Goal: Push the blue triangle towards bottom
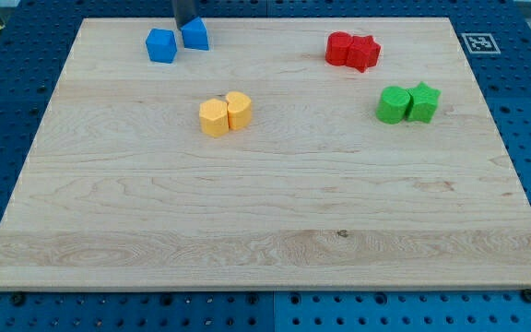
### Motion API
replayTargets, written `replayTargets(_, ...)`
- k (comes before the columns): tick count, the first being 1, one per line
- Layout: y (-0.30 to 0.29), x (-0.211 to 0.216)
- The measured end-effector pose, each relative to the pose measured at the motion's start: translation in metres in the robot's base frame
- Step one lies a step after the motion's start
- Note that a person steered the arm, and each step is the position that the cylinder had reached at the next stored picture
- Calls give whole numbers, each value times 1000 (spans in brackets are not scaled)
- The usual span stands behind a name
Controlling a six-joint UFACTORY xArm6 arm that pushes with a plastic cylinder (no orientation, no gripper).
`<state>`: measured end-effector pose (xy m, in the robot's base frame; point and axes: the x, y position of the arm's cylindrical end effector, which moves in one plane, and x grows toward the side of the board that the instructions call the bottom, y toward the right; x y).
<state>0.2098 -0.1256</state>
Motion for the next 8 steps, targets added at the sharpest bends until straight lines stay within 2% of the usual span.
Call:
replayTargets(2,36,0)
replayTargets(4,33,6)
replayTargets(7,17,40)
replayTargets(8,17,19)
